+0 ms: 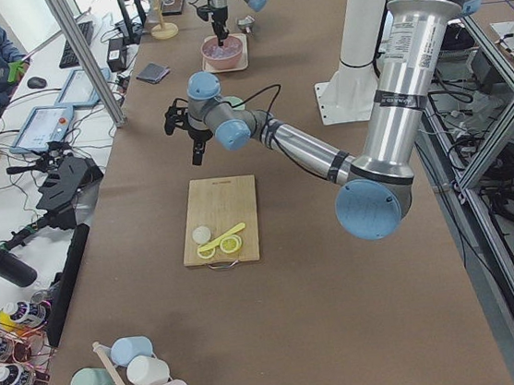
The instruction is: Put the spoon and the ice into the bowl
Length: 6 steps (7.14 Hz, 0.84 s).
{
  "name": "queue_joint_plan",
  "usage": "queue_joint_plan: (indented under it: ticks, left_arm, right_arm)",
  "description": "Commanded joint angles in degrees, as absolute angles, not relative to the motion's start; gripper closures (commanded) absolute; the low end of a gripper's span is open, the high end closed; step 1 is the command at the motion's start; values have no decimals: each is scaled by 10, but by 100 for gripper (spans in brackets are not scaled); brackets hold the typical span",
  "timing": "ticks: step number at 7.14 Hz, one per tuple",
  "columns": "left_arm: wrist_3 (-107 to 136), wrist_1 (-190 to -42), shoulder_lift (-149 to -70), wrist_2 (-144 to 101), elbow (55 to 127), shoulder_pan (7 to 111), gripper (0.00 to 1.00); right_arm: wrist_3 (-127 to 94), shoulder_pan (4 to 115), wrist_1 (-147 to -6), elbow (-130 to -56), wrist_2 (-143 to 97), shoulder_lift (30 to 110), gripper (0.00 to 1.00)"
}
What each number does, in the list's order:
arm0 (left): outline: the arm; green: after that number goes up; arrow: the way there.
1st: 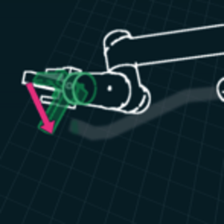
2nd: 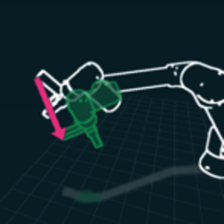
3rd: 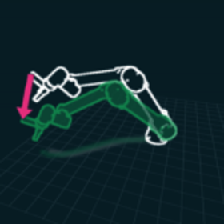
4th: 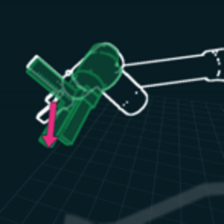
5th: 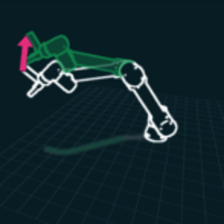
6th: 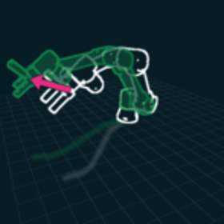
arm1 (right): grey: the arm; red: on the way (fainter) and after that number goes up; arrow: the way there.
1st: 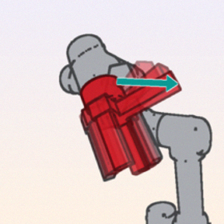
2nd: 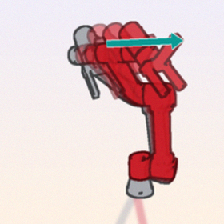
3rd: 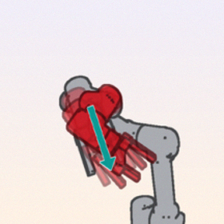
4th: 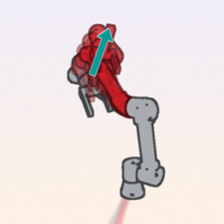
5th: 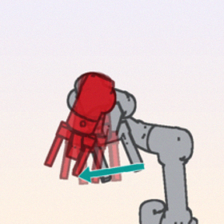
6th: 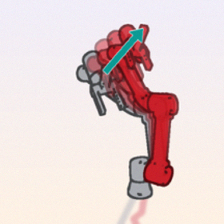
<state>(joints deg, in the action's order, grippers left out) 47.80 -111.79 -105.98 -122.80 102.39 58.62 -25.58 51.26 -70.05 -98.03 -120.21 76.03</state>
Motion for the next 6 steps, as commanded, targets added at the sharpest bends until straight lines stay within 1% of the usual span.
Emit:
queue_joint_plan:
  ticks: [1, 6]
  left_arm:
    - [478, -1118, -1058, -1226, 1027, 586, 2]
    - [478, -1118, -1059, -1224, 1024, 585, 2]
  right_arm:
    - [-324, 498, -696, -977, -1185, 752, 45]
    - [-325, 496, -697, -975, -1180, 759, 45]
